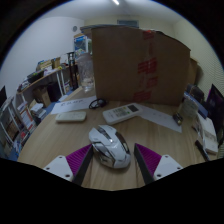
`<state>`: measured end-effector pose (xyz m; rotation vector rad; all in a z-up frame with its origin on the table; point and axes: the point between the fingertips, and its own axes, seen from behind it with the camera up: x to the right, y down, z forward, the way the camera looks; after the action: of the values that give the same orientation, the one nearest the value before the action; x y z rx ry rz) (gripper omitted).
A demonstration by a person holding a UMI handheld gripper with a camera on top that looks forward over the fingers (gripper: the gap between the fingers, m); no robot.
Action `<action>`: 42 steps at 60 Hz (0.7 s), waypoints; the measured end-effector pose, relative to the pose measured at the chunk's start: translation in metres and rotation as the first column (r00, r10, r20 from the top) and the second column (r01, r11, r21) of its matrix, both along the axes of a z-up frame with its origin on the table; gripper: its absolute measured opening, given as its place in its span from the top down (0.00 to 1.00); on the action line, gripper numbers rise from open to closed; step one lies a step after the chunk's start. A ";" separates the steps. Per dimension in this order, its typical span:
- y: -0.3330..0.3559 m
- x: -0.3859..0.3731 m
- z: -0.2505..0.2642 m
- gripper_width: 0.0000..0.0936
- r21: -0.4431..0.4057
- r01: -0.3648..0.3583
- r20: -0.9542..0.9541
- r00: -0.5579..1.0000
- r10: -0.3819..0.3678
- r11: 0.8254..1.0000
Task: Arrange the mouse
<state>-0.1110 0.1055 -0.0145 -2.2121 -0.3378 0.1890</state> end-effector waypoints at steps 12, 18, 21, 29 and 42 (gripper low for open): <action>0.030 -0.007 0.001 0.09 0.012 0.001 -0.003 1.000 -0.001 1.000; 0.040 -0.011 0.000 0.10 0.022 0.001 -0.006 1.000 -0.001 1.000; 0.043 -0.012 0.001 0.11 0.028 0.004 -0.007 1.000 -0.004 1.000; 0.046 -0.010 -0.001 0.35 0.027 0.059 0.002 0.998 -0.059 0.998; 0.038 -0.010 -0.003 0.50 -0.035 0.136 0.015 0.991 -0.135 0.990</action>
<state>-0.1206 0.1437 -0.0171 -2.2631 -0.1912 0.1084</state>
